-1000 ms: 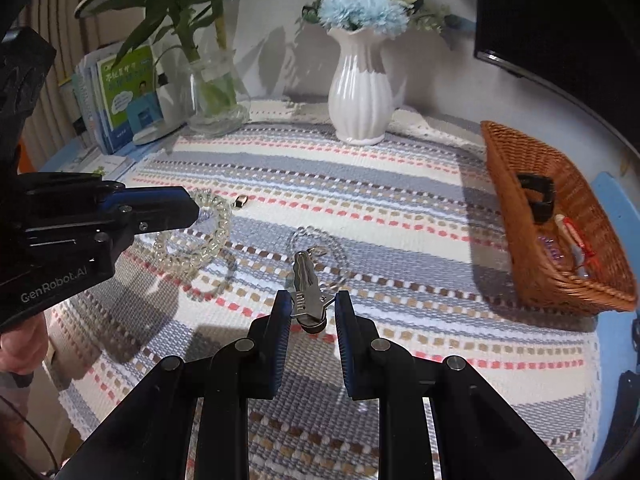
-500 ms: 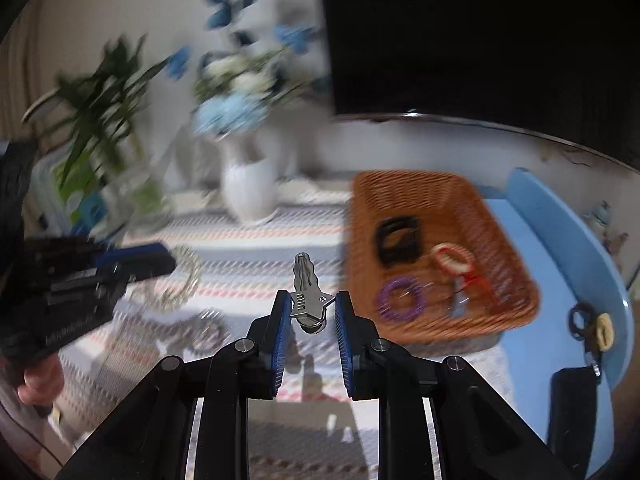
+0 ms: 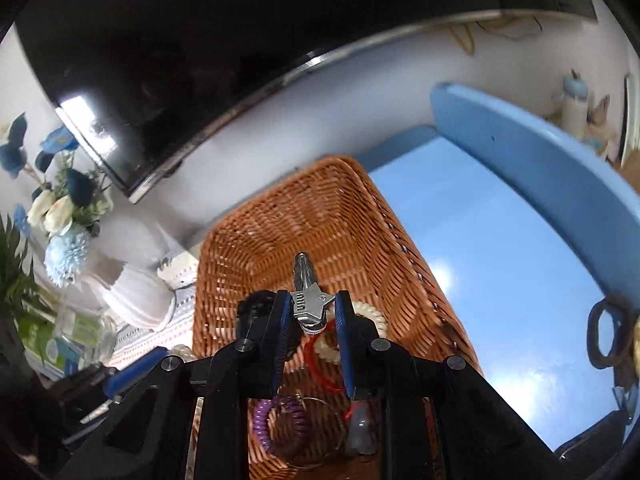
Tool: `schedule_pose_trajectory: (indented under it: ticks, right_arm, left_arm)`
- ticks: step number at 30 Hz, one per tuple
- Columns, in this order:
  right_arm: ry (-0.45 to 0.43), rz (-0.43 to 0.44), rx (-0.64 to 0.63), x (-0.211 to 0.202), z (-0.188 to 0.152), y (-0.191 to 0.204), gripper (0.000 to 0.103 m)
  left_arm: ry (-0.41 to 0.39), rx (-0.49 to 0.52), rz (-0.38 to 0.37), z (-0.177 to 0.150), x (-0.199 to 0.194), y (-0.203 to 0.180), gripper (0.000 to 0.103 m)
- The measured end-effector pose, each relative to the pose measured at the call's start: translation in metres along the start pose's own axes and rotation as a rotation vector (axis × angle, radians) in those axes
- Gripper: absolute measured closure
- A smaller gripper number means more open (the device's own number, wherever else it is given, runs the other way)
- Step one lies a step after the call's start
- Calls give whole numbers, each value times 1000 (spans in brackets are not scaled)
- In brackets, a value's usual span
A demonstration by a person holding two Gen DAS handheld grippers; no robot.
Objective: Organize jewelry
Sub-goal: 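Carry clear bead bracelet and silver key over the wicker basket, then open both tools over basket and lift them away, then move left tool to silver chain piece while right tool approaches clear bead bracelet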
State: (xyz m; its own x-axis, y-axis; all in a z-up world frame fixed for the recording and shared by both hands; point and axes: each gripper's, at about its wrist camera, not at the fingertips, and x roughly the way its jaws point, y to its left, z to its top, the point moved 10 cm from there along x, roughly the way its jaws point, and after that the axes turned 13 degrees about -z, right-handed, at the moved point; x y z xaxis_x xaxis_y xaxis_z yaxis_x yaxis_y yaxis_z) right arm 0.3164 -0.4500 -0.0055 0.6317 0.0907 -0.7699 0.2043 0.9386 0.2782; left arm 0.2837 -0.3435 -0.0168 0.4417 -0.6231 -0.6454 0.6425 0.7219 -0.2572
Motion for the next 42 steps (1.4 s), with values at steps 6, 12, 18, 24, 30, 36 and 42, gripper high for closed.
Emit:
schedule_pose_trajectory:
  ticks: [6, 12, 18, 24, 30, 36, 42]
  right_arm:
    - [25, 15, -2, 9, -3, 2, 80]
    - [45, 17, 21, 15, -8, 0, 69]
    - [-6, -21, -8, 7, -5, 2, 68]
    - [-41, -38, -55, -20, -20, 12, 68]
    - [-73, 26, -163, -69, -61, 65, 68]
    - [-97, 89, -378, -90, -141, 149, 68]
    - [-65, 80, -531, -50, -207, 192, 68]
  left_arm:
    - [13, 17, -47, -5, 7, -9, 96]
    - [-24, 7, -88, 0, -6, -15, 65]
    - [-62, 1, -73, 7, -34, -16, 65]
    - [-111, -14, 2, -3, -105, 0, 65]
    - [-166, -75, 136, -55, -200, 40, 65]
    - [-204, -212, 282, -149, -273, 97, 64]
    - [-139, -376, 401, -244, -289, 160, 64]
